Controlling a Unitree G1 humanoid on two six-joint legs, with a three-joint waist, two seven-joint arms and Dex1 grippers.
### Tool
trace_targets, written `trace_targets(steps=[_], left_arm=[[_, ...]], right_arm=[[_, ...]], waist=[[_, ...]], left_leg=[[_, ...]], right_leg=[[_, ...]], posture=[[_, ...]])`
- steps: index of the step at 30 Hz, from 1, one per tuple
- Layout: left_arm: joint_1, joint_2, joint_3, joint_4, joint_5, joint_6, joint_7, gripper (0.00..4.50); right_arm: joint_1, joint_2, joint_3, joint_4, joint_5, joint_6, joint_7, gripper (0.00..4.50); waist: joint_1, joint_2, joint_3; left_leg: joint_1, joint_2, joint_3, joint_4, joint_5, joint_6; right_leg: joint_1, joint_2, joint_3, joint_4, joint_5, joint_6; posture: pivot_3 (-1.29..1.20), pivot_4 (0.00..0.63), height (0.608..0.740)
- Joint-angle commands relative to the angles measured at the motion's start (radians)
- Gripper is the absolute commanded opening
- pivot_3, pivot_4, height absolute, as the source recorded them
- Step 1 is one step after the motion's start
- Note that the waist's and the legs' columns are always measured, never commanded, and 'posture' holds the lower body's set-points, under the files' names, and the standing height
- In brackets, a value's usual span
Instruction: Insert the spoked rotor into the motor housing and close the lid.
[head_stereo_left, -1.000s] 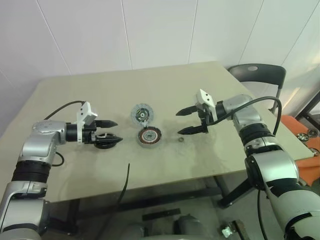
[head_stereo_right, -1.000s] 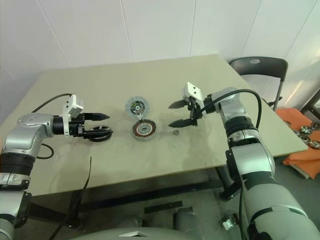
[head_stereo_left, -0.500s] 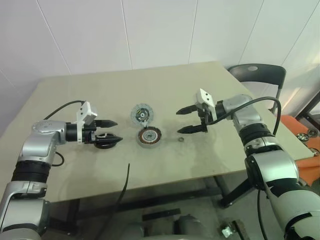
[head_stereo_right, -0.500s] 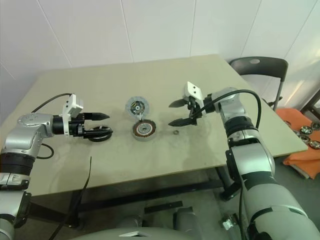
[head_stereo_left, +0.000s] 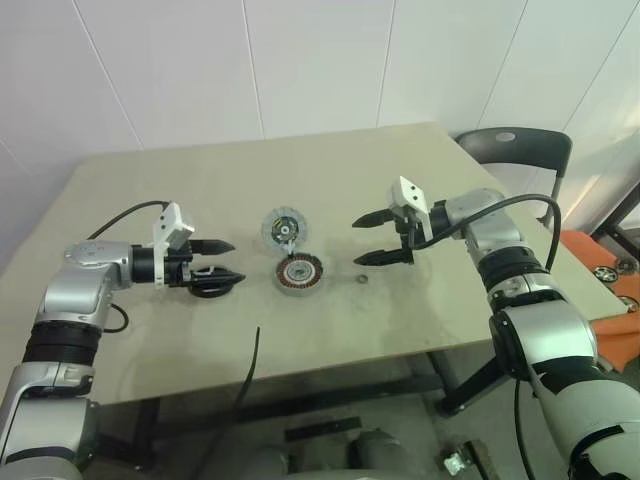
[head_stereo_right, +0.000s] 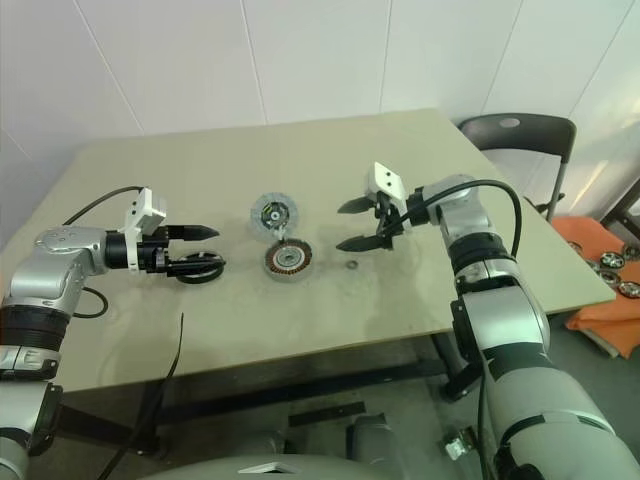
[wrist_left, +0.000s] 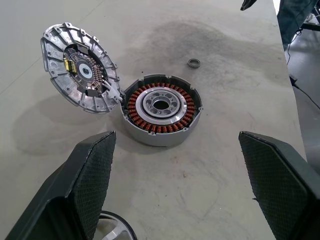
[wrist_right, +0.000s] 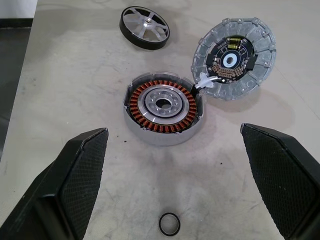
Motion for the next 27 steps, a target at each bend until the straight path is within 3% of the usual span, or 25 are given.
trace_targets(steps=[1,27], left_arm=[[-0.005,0.021,0.031,-0.039,-0.016,0.006,-0.005,4.18],[-0.036,0.011,0.021,-0.008,0.001,-0.006,0.001,4.18]], right_arm=[[-0.044,0.008,0.002,-0.006,-0.001,-0.013,-0.013,4.44],[-0.039,0.007,-0.006,-0.021,0.003,0.003,-0.003,4.44]], waist=[[0.0,0.0,0.0],[0.0,0.0,0.0]], left_leg=[[0.0,0.0,0.0,0.0,0.0,0.0],[0.0,0.0,0.0,0.001,0.0,0.0]], right_leg=[[0.0,0.0,0.0,0.0,0.0,0.0],[0.0,0.0,0.0,0.001,0.0,0.0]], posture=[[0.0,0.0,0.74],[0.0,0.0,0.74]])
